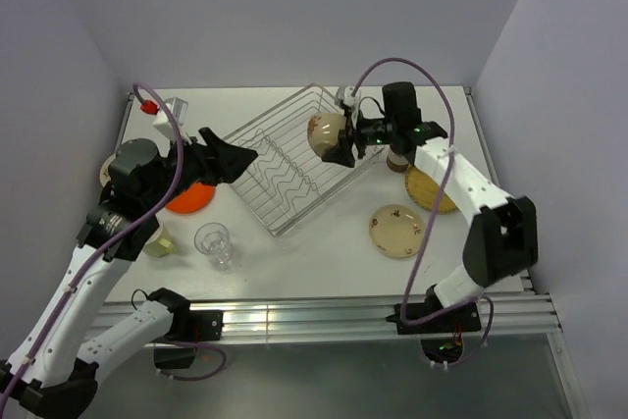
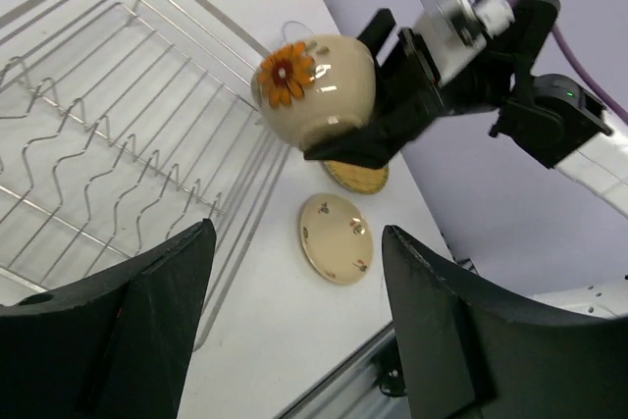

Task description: Load the mixed dishes into the dish rack

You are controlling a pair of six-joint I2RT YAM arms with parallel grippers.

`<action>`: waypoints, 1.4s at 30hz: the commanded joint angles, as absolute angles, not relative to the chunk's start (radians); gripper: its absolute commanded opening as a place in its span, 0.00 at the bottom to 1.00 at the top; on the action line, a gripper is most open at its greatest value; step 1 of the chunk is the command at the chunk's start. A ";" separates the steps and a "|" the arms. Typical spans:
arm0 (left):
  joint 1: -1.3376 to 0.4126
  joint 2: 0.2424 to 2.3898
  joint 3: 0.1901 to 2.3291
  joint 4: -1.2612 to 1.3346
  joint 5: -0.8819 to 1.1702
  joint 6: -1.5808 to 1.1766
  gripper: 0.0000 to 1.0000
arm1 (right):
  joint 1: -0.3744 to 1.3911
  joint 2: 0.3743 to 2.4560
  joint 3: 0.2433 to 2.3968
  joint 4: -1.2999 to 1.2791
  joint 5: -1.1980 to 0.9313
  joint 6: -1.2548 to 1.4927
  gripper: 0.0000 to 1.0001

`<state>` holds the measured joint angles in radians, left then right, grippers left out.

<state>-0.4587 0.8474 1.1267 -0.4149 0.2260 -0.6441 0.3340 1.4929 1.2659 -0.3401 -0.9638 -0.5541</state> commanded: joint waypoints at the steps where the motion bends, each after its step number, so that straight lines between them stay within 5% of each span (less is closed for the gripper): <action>1: -0.457 0.801 1.079 -0.318 0.127 -0.667 0.75 | 0.307 1.612 1.371 -0.024 -1.028 -0.108 0.46; 10: -0.457 0.726 0.947 -0.239 0.058 -0.759 0.75 | 0.295 2.006 1.597 0.257 -1.034 0.484 0.45; 19: -0.457 0.713 0.916 -0.242 0.022 -0.767 0.75 | 0.308 2.284 1.850 0.268 -0.962 0.744 0.45; 42: -0.457 0.735 0.914 -0.253 0.028 -0.776 0.76 | 0.391 2.444 1.894 0.362 -0.822 0.996 0.54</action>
